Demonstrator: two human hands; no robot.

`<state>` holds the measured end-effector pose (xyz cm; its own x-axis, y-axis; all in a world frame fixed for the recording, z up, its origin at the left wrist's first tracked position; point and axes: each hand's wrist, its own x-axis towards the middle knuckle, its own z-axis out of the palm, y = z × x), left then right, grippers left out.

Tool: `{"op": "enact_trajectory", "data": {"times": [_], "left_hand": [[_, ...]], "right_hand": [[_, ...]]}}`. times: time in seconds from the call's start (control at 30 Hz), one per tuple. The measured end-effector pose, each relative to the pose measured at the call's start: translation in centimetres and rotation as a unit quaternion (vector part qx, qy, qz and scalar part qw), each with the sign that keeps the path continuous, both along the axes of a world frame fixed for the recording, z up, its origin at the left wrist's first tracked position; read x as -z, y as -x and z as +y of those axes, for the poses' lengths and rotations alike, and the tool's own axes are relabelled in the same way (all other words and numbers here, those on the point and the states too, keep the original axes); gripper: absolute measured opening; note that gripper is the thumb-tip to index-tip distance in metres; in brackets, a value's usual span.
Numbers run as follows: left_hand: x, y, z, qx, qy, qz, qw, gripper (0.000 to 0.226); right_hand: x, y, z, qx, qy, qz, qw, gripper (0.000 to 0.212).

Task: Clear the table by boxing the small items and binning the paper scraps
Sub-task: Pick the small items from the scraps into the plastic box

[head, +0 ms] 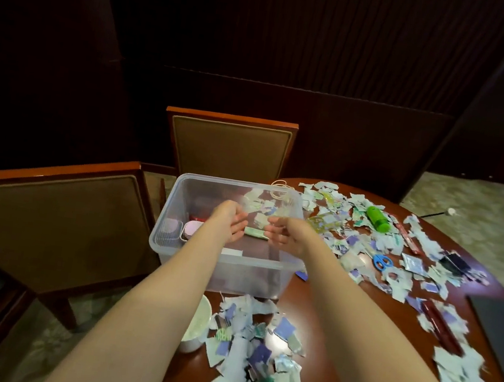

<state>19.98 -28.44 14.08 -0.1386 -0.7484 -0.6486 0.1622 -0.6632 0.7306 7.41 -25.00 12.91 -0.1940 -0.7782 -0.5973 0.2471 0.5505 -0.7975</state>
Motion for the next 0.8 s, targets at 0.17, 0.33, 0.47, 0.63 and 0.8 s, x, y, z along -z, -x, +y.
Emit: {"op": "enact_trajectory", "data": {"times": [0.17, 0.33, 0.47, 0.63, 0.8], "left_hand": [[-1.3, 2.5, 2.4, 0.048, 0.019, 0.004, 0.999, 0.015], [-1.4, 5.0, 4.6, 0.106, 0.039, 0.01, 0.994, 0.02], [-1.7, 7.4, 6.7, 0.151, 0.049, 0.02, 0.987, 0.022], [-1.7, 10.7, 9.8, 0.222, 0.064, 0.019, 0.973, 0.03], [-0.1, 13.5, 13.0, 0.287, 0.031, 0.016, 0.957, 0.024]], "right_hand": [[-1.2, 2.7, 3.3, 0.036, 0.032, -0.016, 0.999, 0.032], [-1.4, 5.1, 6.9, 0.072, 0.034, 0.006, 0.997, 0.034], [-1.0, 7.8, 10.4, 0.125, 0.018, 0.009, 0.992, 0.035], [-0.1, 10.3, 14.5, 0.186, -0.013, -0.006, 0.982, 0.036], [1.0, 12.3, 18.7, 0.234, -0.031, -0.009, 0.972, 0.037]]}}
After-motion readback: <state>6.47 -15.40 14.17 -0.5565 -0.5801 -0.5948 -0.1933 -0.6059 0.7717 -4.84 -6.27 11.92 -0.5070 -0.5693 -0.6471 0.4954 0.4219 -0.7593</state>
